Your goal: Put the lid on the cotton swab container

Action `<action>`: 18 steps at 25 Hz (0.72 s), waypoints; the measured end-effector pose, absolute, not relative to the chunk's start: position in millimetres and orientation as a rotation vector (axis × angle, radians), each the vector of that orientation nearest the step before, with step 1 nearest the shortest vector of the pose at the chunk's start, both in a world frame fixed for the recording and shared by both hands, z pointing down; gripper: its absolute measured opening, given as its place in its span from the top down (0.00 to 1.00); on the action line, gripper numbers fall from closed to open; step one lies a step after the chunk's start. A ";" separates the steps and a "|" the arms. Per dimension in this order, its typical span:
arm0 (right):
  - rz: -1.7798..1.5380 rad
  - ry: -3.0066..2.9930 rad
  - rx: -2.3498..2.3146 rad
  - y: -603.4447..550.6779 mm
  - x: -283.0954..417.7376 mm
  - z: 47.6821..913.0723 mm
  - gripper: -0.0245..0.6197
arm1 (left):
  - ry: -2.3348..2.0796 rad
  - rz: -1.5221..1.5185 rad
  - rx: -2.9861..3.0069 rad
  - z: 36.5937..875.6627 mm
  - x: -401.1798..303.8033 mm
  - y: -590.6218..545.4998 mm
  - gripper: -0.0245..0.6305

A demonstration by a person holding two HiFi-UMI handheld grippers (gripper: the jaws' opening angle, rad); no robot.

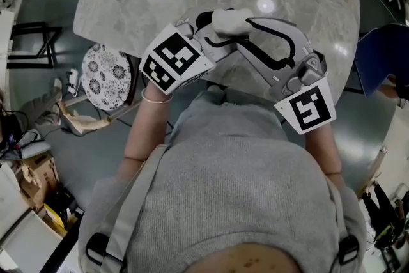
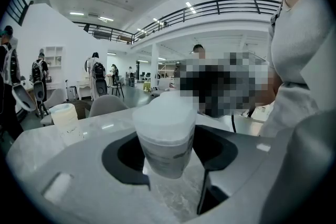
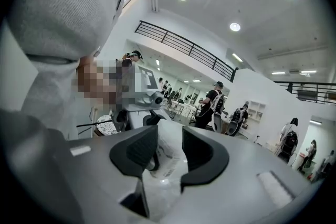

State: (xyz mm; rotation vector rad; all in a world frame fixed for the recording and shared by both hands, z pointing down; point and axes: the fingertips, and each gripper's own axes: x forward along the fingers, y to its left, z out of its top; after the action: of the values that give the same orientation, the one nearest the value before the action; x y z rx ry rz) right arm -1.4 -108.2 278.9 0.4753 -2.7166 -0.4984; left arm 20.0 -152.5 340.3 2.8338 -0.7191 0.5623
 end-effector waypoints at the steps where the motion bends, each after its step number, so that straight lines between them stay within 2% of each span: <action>1: -0.505 -2.709 0.468 -108.1 -1.3 278.8 0.75 | -0.720 0.556 2.835 339.2 20.6 -153.2 0.56; 18: -0.421 -2.755 0.468 -110.4 -3.4 280.8 0.76 | -0.741 0.566 2.915 340.8 23.1 -153.9 0.56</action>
State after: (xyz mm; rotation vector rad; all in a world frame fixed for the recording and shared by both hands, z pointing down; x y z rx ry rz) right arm -3.4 -110.4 280.8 0.4680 -2.7547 -0.4210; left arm 23.1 -153.9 340.8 2.9147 -0.7409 0.5656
